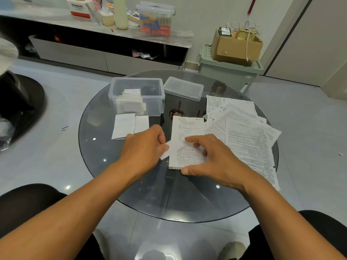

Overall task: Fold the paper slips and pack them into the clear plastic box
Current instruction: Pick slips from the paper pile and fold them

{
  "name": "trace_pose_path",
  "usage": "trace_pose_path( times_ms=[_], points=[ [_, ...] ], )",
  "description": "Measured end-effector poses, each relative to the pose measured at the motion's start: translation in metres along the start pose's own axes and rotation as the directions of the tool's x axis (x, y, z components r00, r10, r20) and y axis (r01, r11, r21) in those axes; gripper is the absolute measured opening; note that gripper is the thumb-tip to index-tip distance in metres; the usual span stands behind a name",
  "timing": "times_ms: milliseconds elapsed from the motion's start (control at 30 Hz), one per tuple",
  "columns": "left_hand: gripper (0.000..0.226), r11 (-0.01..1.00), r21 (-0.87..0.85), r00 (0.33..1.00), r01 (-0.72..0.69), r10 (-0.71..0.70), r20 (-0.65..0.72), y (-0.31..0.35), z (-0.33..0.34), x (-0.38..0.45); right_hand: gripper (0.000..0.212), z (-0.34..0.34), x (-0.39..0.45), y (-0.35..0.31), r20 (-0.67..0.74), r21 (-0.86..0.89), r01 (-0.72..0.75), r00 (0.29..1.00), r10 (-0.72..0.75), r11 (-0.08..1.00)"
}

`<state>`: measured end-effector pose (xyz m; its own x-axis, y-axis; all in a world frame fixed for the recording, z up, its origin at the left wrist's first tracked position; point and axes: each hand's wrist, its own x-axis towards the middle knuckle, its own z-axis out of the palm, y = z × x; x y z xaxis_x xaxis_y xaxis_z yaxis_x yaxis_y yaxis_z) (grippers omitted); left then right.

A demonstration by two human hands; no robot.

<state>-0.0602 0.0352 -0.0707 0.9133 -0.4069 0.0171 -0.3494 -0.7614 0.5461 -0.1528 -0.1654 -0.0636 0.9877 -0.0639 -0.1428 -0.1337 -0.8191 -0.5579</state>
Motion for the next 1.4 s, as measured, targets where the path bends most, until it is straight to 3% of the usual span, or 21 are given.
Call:
trace_pose_path(
  times_ms=[133,233,333,400,467,533,600,733,800,933,1033,1100,1200,1267,1400],
  points=[
    [0.005,0.964,0.263,0.979,0.041,0.014,-0.205,-0.017,-0.019,0.009,0.078,0.001,-0.001,0.002,0.013,-0.049,0.012,1.0,-0.011,0.999],
    [0.014,0.896,0.441,0.976,0.057,0.042,-0.212,-0.024,-0.02,0.009,0.075,0.002,0.0,0.002,0.01,-0.086,0.006,1.0,-0.006,0.996],
    [0.026,0.852,0.521,0.951,-0.061,0.208,-0.228,-0.021,-0.013,0.007,0.072,0.001,-0.001,-0.001,0.002,-0.145,0.037,0.999,-0.037,0.989],
    [0.028,0.869,0.43,0.901,-0.245,0.368,-0.23,-0.014,-0.01,0.004,0.074,-0.001,-0.002,-0.001,0.033,-0.173,0.071,0.997,-0.066,0.982],
    [0.034,0.881,0.233,0.89,-0.413,0.444,-0.103,-0.008,-0.007,0.001,0.074,-0.002,-0.003,-0.001,0.055,-0.163,0.097,0.994,-0.09,0.982],
    [0.045,0.875,0.067,0.876,-0.48,0.475,0.082,-0.007,-0.002,-0.003,0.067,-0.004,-0.004,0.001,0.028,-0.073,0.101,0.995,-0.099,0.992],
    [0.054,0.863,0.042,0.853,-0.504,0.49,0.179,-0.008,0.002,-0.004,0.065,-0.007,-0.006,0.003,0.019,0.035,0.093,0.995,-0.094,0.995],
    [0.053,0.876,0.055,0.862,-0.479,0.458,0.217,-0.009,0.0,0.0,0.085,-0.011,-0.007,0.006,0.128,0.022,0.122,0.984,-0.124,0.992],
    [0.051,0.879,0.049,0.865,-0.475,0.455,0.214,-0.008,0.0,0.002,0.085,-0.01,-0.007,0.005,0.104,0.0,0.127,0.986,-0.127,0.992],
    [0.058,0.897,0.038,0.868,-0.44,0.414,0.273,-0.007,-0.004,0.002,0.052,-0.007,-0.004,0.003,-0.032,-0.142,0.111,0.993,-0.117,0.984],
    [0.071,0.933,-0.041,0.867,-0.358,0.349,0.356,-0.006,-0.012,-0.002,0.013,-0.006,-0.002,0.004,-0.135,-0.062,0.101,0.985,-0.109,0.993],
    [0.067,0.94,-0.093,0.869,-0.329,0.339,0.36,-0.006,-0.012,-0.003,0.015,-0.008,-0.004,0.003,-0.126,0.041,0.097,0.988,-0.091,0.994],
    [0.025,0.928,-0.126,0.903,-0.35,0.37,0.22,-0.009,-0.007,0.0,0.015,-0.012,-0.01,-0.002,-0.048,0.142,0.107,0.994,-0.101,0.984],
    [0.013,0.935,-0.189,0.922,-0.299,0.334,0.194,-0.01,-0.008,0.0,0.016,-0.011,-0.01,-0.003,-0.003,0.207,0.079,0.997,-0.08,0.975],
    [0.019,0.931,-0.286,0.925,-0.226,0.297,0.238,-0.009,-0.007,-0.003,0.065,-0.01,-0.006,0.0,0.015,0.27,0.013,1.0,-0.018,0.963]
  ],
)
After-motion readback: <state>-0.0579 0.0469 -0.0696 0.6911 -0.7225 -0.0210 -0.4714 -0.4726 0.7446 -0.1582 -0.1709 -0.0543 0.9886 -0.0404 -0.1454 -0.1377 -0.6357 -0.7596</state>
